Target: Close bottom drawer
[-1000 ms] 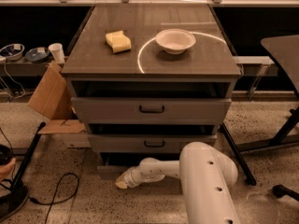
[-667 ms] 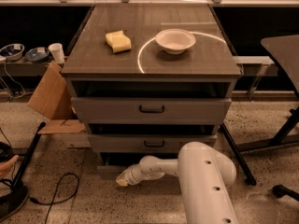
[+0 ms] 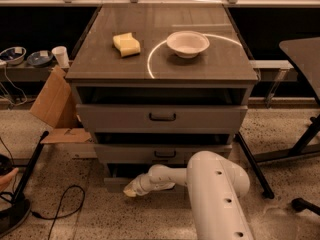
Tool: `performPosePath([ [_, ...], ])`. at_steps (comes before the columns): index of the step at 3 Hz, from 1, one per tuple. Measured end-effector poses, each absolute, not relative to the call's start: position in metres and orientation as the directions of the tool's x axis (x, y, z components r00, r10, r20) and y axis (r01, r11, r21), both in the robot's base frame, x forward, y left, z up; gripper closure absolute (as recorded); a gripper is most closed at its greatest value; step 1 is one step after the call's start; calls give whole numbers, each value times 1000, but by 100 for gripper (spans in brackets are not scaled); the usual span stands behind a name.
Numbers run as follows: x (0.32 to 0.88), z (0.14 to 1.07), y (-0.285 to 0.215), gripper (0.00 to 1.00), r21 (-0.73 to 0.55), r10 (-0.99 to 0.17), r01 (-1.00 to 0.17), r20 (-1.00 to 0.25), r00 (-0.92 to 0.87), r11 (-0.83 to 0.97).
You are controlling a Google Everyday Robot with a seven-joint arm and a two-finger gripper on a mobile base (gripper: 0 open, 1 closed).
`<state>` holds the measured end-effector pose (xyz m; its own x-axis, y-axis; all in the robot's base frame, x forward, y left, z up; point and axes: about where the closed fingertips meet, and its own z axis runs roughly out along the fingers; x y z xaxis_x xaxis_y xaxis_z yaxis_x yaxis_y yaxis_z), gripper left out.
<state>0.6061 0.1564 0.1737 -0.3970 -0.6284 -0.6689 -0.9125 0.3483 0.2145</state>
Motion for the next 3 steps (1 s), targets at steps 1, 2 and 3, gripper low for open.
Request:
performPosePath([
  [1, 606, 173, 157, 35, 215, -628, -912, -669, -398, 349],
  [2, 607, 173, 157, 11, 215, -628, -912, -668, -399, 350],
  [3, 606, 171, 153, 0, 219, -625, -908, -667, -406, 356],
])
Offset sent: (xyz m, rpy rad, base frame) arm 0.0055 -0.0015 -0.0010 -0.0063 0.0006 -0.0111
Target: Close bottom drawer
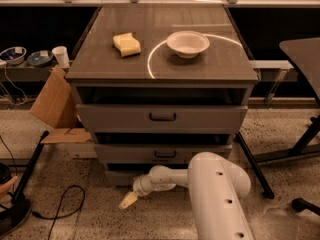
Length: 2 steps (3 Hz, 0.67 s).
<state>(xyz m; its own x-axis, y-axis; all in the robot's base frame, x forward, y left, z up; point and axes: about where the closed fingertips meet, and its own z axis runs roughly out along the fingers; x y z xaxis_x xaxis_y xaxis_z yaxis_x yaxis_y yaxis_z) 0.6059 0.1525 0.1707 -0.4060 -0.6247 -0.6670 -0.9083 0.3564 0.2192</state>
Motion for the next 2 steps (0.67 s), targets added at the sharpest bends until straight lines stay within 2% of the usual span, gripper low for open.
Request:
performPosePath([
  [2, 598, 165, 144, 0, 235, -614, -905, -671, -415, 355],
])
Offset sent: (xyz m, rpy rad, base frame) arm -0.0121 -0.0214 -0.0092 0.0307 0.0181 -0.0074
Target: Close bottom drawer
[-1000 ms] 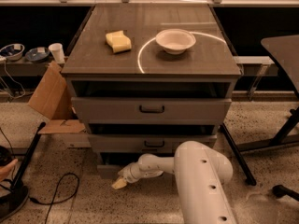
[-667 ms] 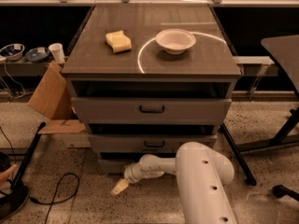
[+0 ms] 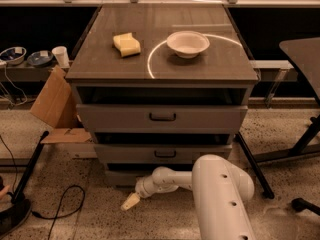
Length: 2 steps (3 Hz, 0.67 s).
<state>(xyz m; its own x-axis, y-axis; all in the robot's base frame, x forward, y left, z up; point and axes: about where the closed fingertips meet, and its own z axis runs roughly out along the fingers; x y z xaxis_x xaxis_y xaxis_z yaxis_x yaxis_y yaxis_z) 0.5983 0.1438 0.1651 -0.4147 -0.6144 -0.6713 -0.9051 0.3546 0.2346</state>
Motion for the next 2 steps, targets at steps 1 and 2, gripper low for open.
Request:
performPosePath([
  [1, 578, 161, 126, 0, 259, -585, -905, -696, -417, 337],
  [2, 578, 161, 126, 0, 259, -585, -905, -696, -417, 337],
])
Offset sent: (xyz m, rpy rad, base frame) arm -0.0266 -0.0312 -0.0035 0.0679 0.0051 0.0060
